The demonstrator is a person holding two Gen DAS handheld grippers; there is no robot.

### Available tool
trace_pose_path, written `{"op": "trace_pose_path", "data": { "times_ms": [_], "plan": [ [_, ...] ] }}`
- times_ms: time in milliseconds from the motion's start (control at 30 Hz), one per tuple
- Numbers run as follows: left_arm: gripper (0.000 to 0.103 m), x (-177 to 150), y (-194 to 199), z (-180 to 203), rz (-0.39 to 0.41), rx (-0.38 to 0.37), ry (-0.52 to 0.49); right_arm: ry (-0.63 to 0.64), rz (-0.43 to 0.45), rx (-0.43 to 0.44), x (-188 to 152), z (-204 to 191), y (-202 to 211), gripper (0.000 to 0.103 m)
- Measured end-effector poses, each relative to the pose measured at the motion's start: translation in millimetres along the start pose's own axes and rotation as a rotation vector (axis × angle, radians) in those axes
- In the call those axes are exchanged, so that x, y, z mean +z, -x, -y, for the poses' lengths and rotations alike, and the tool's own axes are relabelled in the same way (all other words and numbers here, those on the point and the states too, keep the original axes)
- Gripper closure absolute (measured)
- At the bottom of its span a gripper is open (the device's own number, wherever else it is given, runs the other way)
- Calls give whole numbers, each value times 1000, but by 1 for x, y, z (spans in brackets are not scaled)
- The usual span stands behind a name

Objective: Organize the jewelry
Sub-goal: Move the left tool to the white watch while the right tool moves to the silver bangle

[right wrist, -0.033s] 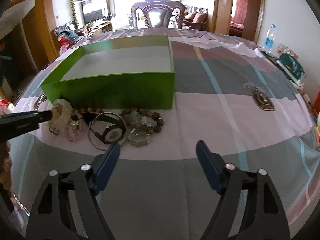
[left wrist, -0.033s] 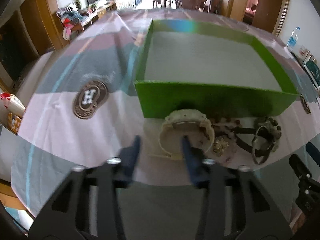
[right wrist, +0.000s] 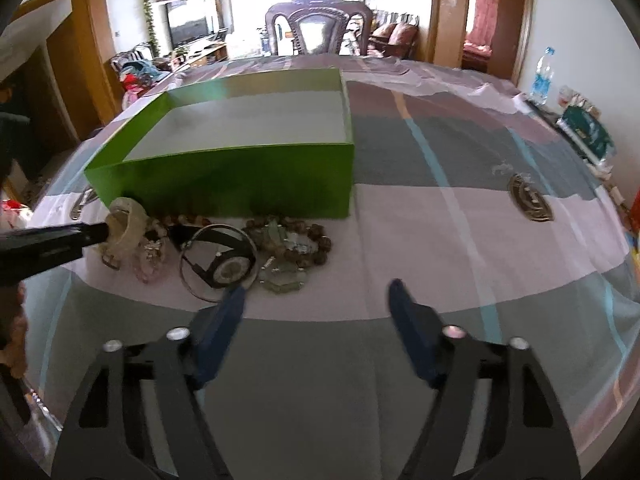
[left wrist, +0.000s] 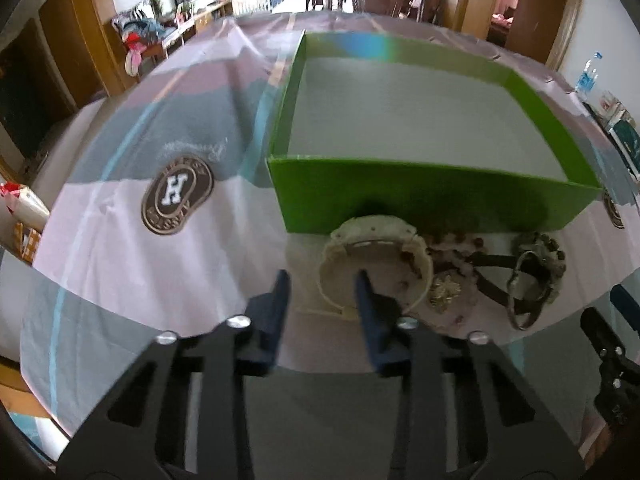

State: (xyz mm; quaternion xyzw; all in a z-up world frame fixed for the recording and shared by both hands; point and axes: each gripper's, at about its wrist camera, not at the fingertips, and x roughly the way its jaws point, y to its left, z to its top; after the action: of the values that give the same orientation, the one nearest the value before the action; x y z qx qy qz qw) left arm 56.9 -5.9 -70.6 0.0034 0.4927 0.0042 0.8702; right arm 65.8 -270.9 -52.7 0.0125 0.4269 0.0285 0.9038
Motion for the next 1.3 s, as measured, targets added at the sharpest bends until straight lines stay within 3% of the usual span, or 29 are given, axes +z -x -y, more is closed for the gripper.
{"op": "trace_pose_path", "data": {
  "times_ms": [67,367,533,667,833,933,1033,1300],
  "plan": [
    [70,-7,-3,6,-5,6,4,4,-8,25,3,-4,-3,50],
    [63,-21,-12,8,-12,18,12,88,-12,84,17,-41,-23,50],
    [63,-12,-10,10,-13,20,8,89,-38,90,15,-40,-32,50],
    [60,20,-28,2,-13,31,12,77,-55,78,8,-26,-26,50],
    [60,24,-30,3,-14,23,4,75,-41,61,4,-17,-22,50],
    [59,25,-31,4,-12,26,-3,68,-57,65,4,-17,-31,71],
    [53,25,-30,2,-12,32,-3,63,-72,83,4,-19,-39,83],
    [50,29,-25,0,-9,38,-1,77,-43,64,10,-29,-47,87]
  ]
}}
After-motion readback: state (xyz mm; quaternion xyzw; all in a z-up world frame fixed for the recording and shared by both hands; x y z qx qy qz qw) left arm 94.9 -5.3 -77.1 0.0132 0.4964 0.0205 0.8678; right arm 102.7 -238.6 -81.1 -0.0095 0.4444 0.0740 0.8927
